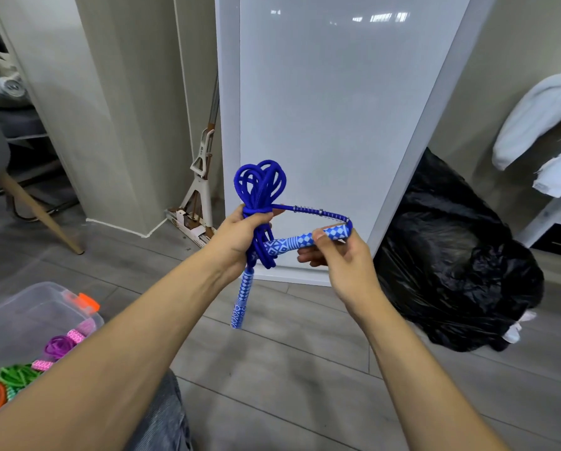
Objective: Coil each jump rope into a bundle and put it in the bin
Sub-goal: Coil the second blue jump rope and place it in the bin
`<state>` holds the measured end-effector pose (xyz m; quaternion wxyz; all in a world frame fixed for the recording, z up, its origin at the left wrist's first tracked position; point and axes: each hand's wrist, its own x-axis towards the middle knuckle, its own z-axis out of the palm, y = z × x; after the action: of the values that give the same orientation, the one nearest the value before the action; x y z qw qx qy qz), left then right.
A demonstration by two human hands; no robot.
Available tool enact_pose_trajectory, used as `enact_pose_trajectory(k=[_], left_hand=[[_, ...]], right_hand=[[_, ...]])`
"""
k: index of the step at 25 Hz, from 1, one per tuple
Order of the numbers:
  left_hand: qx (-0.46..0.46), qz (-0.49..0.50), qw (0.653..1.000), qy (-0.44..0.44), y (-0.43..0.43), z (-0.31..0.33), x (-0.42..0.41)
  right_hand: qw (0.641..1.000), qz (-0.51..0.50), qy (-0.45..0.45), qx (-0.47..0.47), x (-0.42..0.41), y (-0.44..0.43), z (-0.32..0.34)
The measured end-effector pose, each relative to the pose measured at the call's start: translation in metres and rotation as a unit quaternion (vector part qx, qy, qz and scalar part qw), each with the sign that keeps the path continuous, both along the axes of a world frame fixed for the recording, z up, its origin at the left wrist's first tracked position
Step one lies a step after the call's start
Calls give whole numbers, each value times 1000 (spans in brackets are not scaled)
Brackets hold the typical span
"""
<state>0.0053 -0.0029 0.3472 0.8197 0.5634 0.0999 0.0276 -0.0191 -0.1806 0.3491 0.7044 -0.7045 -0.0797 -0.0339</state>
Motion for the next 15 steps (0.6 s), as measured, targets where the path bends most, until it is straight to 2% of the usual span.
enact_pose_trajectory(k=[4,6,9,11,15], left_hand=[[-39,-101,994,4,8,4,-3],[-39,-116,992,4,4,4,-5],[-37,-88,995,-12,-1,2,-5],[2,-57,998,-25,0,1,-3],[100,-52,993,-22,-6,-3,-3]], right_hand=[[981,-47,159,96,5,0,0],[972,-60,194,119,3,2,1],[993,-56,90,58,-1,6,5],[999,-33,17,-4,-4,8,10],[991,27,-5,-129,-2,-1,12]])
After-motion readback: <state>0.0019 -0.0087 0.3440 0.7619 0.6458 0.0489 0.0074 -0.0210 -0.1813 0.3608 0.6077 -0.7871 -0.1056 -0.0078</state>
